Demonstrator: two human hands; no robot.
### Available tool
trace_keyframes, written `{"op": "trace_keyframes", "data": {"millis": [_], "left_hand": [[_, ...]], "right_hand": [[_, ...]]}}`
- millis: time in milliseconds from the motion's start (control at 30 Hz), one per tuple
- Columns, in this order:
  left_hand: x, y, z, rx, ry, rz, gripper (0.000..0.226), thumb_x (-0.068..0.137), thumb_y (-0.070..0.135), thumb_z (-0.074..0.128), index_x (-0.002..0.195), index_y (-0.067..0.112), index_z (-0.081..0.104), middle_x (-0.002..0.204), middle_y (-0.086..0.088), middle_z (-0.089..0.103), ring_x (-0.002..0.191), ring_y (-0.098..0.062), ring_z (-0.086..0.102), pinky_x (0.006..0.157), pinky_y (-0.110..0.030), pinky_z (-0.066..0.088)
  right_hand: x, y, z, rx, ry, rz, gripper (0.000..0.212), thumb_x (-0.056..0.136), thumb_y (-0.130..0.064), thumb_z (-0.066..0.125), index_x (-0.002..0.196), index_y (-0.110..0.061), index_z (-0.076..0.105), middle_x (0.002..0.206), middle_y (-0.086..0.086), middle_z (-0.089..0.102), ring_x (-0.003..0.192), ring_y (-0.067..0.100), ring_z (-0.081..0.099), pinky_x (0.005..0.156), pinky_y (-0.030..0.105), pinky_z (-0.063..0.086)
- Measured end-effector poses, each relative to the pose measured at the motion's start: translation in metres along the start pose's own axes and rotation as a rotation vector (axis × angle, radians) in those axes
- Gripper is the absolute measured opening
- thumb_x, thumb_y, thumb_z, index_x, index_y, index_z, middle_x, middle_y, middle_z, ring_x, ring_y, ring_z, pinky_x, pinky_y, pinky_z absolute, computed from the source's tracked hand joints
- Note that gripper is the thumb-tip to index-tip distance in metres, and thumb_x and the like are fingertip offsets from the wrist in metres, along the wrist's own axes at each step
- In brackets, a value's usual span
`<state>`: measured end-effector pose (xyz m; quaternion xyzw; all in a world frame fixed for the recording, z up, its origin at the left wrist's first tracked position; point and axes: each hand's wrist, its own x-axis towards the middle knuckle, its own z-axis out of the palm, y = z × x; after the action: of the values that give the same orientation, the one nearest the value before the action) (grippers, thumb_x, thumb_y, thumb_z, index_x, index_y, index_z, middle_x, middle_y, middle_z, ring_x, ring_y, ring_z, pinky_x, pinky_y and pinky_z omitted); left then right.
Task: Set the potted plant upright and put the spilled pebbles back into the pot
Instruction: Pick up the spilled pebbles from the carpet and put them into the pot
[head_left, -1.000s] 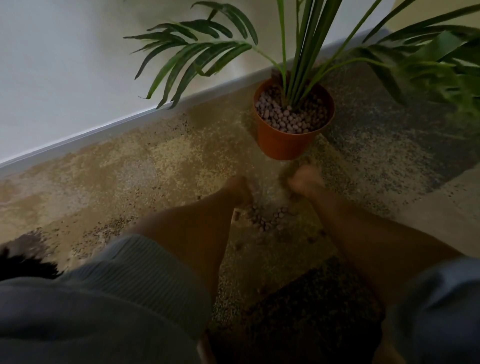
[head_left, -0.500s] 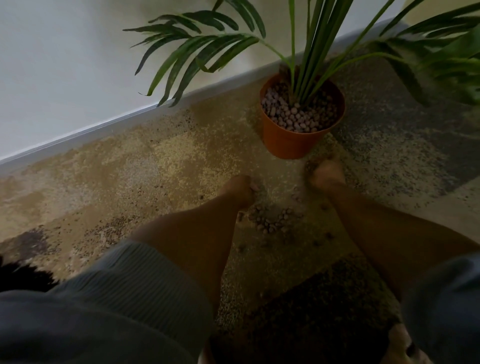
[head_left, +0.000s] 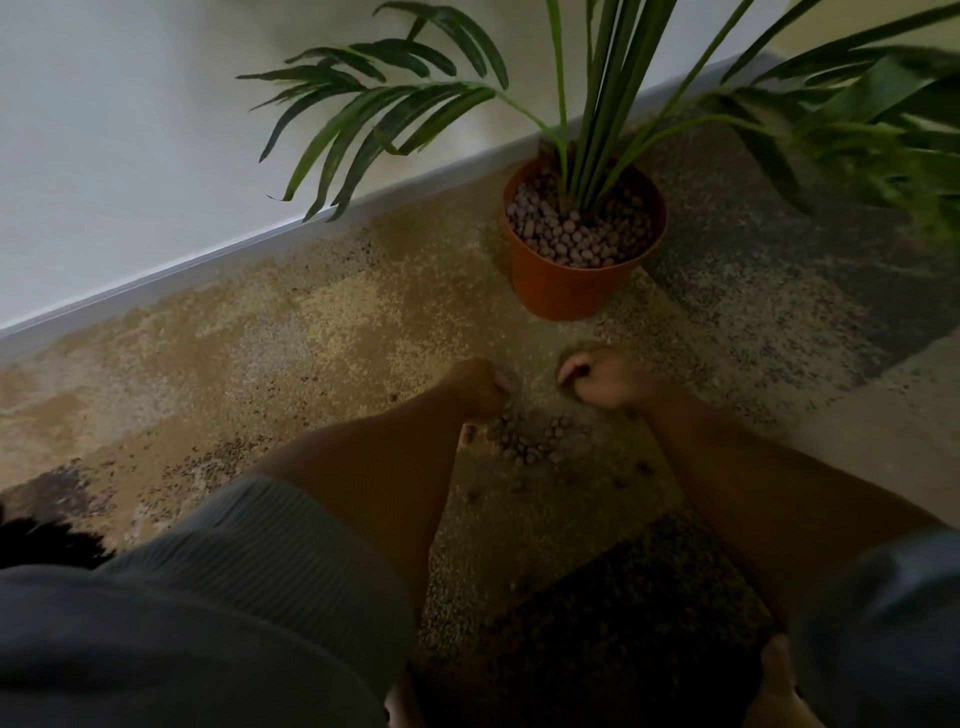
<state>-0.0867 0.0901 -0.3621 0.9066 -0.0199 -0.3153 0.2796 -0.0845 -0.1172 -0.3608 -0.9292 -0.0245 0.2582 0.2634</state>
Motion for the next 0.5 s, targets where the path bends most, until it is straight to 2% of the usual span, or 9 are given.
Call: {"op": "trace_keyframes", "data": {"millis": [100,167,233,267,333,400,467,500], "left_hand": [[-0.006,0.01,-0.001,0.031,-0.125,0.009,0.033,0.091,0.003,0.051,0.118,0.015,0.067,0.124,-0.009,0.061,0.108,-0.029,0.063,0.074,-0.031,0.055],[-0.01,0.014,-0.002,0.07,-0.218,0.019,0.04,0.088,-0.003,0.052,0.12,0.017,0.066,0.125,-0.011,0.06,0.093,-0.026,0.065,0.052,-0.021,0.053],[-0.013,0.017,-0.002,0.121,-0.264,0.036,0.038,0.089,0.003,0.056,0.123,0.019,0.063,0.126,-0.011,0.06,0.073,-0.017,0.06,0.037,-0.015,0.043],[-0.015,0.018,-0.001,0.143,-0.274,0.038,0.038,0.09,0.005,0.058,0.125,0.02,0.062,0.127,-0.01,0.059,0.071,-0.016,0.059,0.036,-0.015,0.041],[-0.016,0.019,0.002,0.171,-0.294,0.035,0.046,0.087,0.001,0.062,0.129,0.019,0.057,0.132,-0.009,0.055,0.08,-0.02,0.062,0.034,-0.014,0.04],[-0.015,0.019,0.007,0.177,-0.288,0.036,0.059,0.077,-0.002,0.074,0.129,0.017,0.055,0.133,-0.011,0.053,0.094,-0.025,0.064,0.041,-0.015,0.046],[-0.019,0.018,0.012,0.166,-0.256,0.044,0.067,0.068,-0.002,0.082,0.128,0.013,0.055,0.133,-0.013,0.052,0.109,-0.028,0.061,0.068,-0.024,0.056],[-0.02,0.017,0.015,0.174,-0.233,0.053,0.069,0.066,-0.001,0.084,0.126,0.013,0.054,0.135,-0.012,0.048,0.114,-0.029,0.058,0.08,-0.029,0.055]], "right_hand": [[-0.005,-0.009,-0.002,-0.028,-0.101,0.017,0.02,0.087,-0.016,0.06,0.096,-0.024,0.076,0.107,-0.005,0.062,0.092,0.011,0.054,0.075,0.021,0.043],[-0.009,-0.011,-0.002,-0.021,-0.163,0.066,0.013,0.082,-0.029,0.07,0.094,-0.028,0.073,0.11,-0.005,0.063,0.094,0.012,0.056,0.077,0.025,0.046],[-0.014,-0.011,0.001,-0.052,-0.211,0.09,0.034,0.07,-0.039,0.083,0.1,-0.03,0.069,0.113,-0.006,0.052,0.099,0.014,0.053,0.078,0.027,0.045],[-0.017,-0.011,0.004,-0.082,-0.217,0.09,0.046,0.065,-0.038,0.087,0.105,-0.029,0.066,0.115,-0.006,0.045,0.102,0.015,0.05,0.081,0.028,0.044],[-0.024,-0.011,0.011,-0.11,-0.192,0.062,0.061,0.058,-0.029,0.092,0.111,-0.027,0.062,0.118,-0.006,0.037,0.108,0.017,0.045,0.085,0.029,0.044],[-0.028,-0.013,0.017,-0.103,-0.165,0.042,0.067,0.056,-0.02,0.093,0.114,-0.024,0.059,0.123,-0.004,0.036,0.11,0.018,0.045,0.088,0.03,0.046],[-0.032,-0.016,0.021,-0.1,-0.164,0.021,0.065,0.058,-0.014,0.092,0.114,-0.021,0.06,0.127,-0.001,0.038,0.113,0.021,0.047,0.094,0.035,0.049],[-0.034,-0.017,0.023,-0.106,-0.167,0.006,0.062,0.059,-0.013,0.091,0.114,-0.02,0.061,0.128,0.001,0.039,0.114,0.023,0.049,0.096,0.037,0.049]]}}
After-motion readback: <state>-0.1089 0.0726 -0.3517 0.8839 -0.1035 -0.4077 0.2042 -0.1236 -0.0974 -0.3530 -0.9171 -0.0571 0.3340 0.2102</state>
